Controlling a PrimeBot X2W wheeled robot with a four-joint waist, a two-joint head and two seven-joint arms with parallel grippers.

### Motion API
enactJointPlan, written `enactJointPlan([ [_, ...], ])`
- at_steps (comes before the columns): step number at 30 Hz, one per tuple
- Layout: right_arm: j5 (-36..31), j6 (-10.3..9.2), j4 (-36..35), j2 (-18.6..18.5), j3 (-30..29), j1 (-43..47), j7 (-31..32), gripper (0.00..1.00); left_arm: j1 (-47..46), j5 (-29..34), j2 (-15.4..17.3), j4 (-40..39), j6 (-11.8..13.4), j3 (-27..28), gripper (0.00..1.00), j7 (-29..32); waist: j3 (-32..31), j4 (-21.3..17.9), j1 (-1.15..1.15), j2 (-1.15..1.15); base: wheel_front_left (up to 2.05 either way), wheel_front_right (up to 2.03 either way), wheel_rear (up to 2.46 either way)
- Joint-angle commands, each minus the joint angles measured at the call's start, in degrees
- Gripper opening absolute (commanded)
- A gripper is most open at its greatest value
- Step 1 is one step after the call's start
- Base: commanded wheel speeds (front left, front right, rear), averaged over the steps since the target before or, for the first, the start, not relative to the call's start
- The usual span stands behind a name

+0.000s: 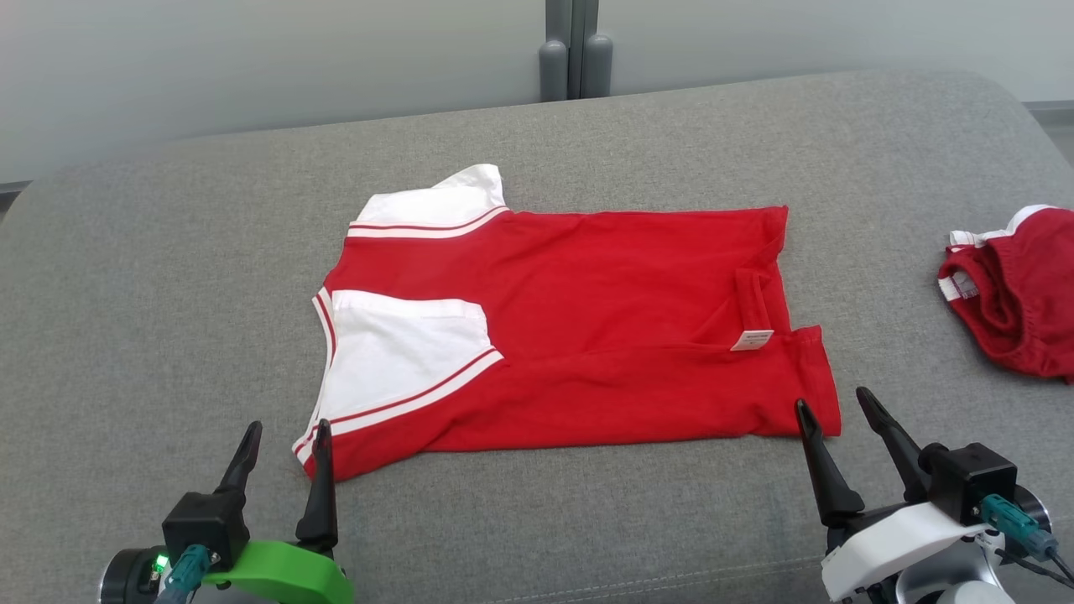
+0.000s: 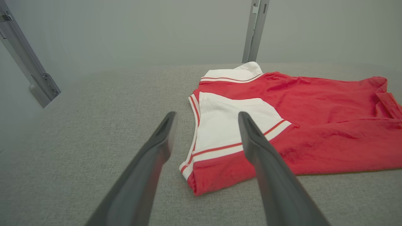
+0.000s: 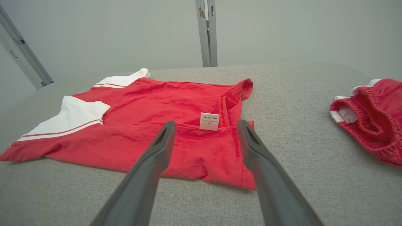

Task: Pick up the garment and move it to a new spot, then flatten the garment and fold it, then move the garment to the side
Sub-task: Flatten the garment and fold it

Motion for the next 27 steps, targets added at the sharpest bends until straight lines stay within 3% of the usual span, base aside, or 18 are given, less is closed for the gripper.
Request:
enactJointPlan([
  [1,-0.4,0.0,-0.5,-0.2,0.1,0.3,0.3,1.0,-0.7,-0.4,-0.2,0.4,-0.5,-0.2,1.0,0.4,0.1,-0.1,0.0,0.0,0.0,0.0,0.0],
  [8,0.1,0.0,1.1,-0.4,-1.4,-1.4,1.5,1.0,-4.3,-1.9,-0.9,3.4,-3.5,-1.9,1.0,3.6,1.6,-0.1,0.0,0.0,0.0,0.0,0.0],
  [17,1.1,0.0,11.5,-1.0,-2.6,-7.3,1.4,1.0,-9.1,-5.4,-2.5,12.6,-7.8,-1.6,1.0,5.2,6.6,-0.6,0.0,0.0,0.0,0.0,0.0],
  [27,2.8,0.0,22.3,-1.7,-1.6,-14.3,-1.0,1.0,-12.1,-9.1,-3.9,19.9,-10.6,-0.5,1.0,6.7,10.7,-0.1,0.0,0.0,0.0,0.0,0.0],
])
